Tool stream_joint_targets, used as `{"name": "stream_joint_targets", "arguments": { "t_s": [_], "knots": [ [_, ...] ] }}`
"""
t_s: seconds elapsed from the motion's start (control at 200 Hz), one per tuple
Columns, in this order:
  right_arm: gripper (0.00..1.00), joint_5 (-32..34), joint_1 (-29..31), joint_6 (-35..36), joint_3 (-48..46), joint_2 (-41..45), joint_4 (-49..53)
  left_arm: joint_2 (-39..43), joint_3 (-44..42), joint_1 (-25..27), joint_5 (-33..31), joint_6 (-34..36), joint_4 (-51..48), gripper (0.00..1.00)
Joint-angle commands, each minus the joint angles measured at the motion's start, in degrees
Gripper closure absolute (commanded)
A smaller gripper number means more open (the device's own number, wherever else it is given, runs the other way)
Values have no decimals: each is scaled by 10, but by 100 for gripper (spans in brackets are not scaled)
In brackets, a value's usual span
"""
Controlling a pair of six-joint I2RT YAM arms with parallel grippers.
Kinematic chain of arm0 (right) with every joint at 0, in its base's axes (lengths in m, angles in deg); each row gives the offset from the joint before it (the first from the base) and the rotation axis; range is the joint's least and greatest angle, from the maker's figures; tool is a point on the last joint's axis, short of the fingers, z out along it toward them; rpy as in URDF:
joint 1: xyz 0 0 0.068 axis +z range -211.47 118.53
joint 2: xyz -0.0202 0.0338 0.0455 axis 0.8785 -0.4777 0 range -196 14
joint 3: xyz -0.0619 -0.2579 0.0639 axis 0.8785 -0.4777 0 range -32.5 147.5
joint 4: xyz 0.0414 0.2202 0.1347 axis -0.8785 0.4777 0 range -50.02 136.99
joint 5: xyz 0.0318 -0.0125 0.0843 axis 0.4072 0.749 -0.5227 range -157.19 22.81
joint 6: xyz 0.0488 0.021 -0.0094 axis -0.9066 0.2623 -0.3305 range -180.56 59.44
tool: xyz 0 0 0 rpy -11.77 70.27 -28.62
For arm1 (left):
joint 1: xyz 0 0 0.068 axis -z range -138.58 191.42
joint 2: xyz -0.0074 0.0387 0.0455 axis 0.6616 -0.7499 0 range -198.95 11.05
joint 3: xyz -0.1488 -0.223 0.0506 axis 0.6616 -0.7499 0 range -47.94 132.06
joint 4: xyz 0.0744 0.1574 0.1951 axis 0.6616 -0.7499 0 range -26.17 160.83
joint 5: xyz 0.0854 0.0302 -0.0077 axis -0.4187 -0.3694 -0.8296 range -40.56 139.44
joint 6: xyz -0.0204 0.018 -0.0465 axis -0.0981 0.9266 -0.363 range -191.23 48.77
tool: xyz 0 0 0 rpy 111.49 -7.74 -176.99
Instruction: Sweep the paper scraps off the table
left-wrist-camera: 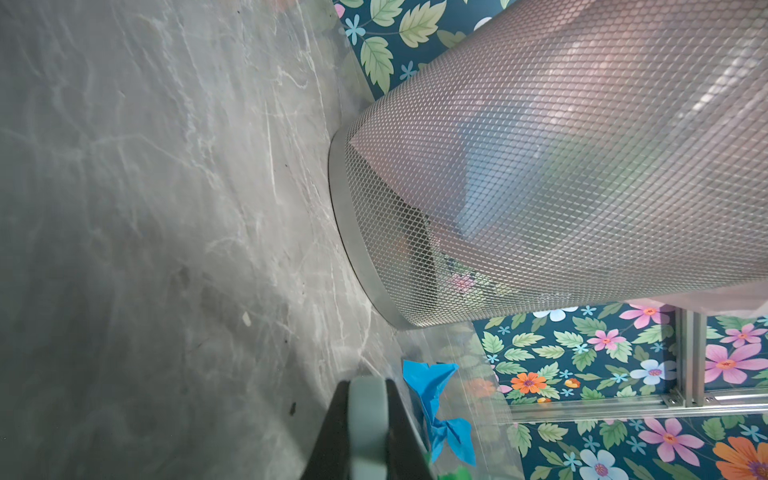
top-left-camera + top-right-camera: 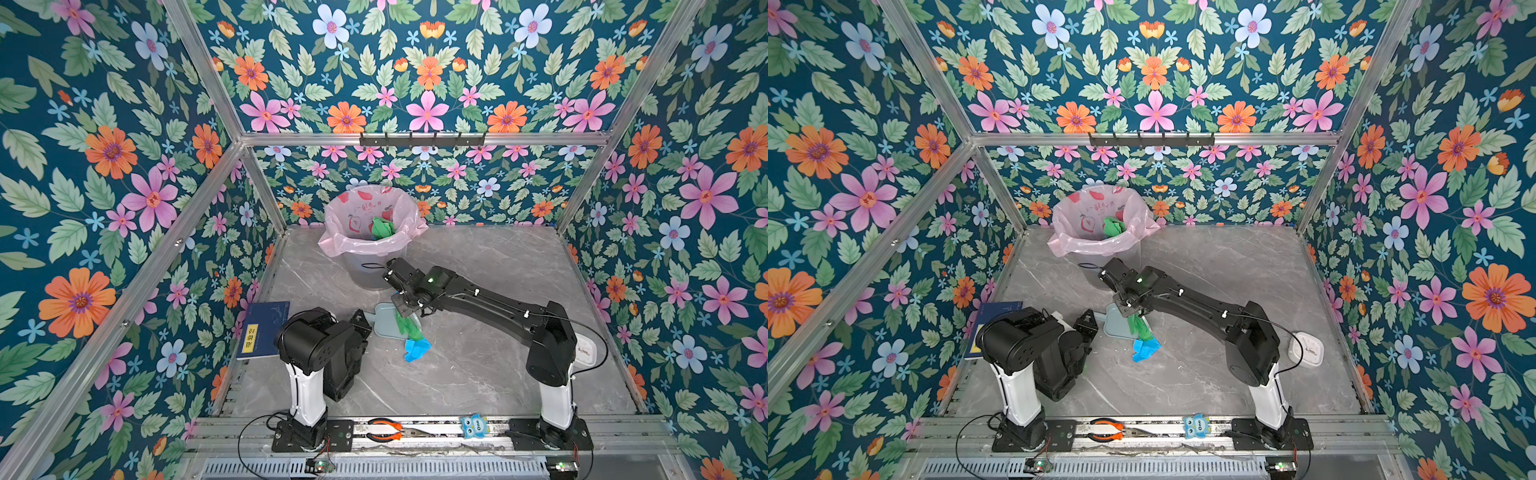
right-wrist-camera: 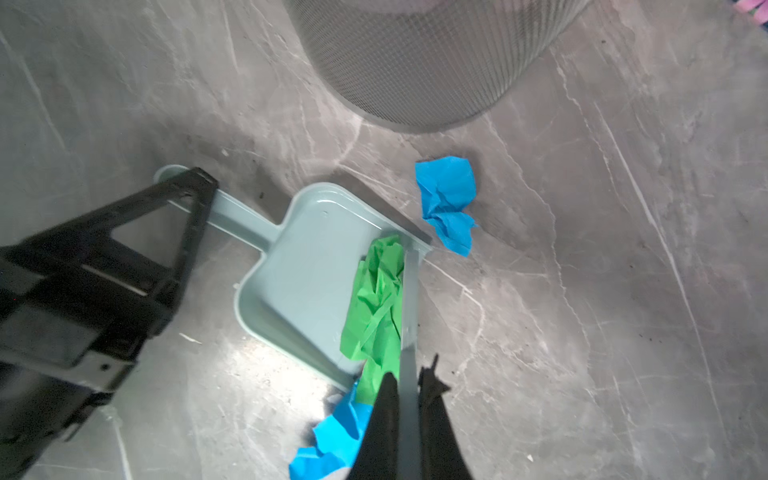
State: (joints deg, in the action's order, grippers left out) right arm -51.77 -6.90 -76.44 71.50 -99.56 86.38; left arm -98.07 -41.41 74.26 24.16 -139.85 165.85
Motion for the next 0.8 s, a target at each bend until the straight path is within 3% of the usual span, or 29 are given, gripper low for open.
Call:
{"name": "stream_joint_targets", "arguments": {
  "t_s": [0.0, 0.135, 0.255, 0.375, 0.795],
  "knots": [
    [100, 6, 3, -1, 23, -11, 6, -2, 0, -1, 7, 5, 8, 100],
    [100, 20, 3, 2, 26, -5, 10, -6, -1, -1, 9, 0, 8, 100],
    [100, 80, 3, -25, 4, 29, 13, -6, -5, -1, 8, 0, 9, 100],
    [100, 134, 3, -123, 7, 52, 106, 12, -19, -1, 7, 24, 9, 100],
    [100, 120, 35, -411, -119, 152, 240, 52, -45, -12, 52, 63, 9, 100]
  ]
}}
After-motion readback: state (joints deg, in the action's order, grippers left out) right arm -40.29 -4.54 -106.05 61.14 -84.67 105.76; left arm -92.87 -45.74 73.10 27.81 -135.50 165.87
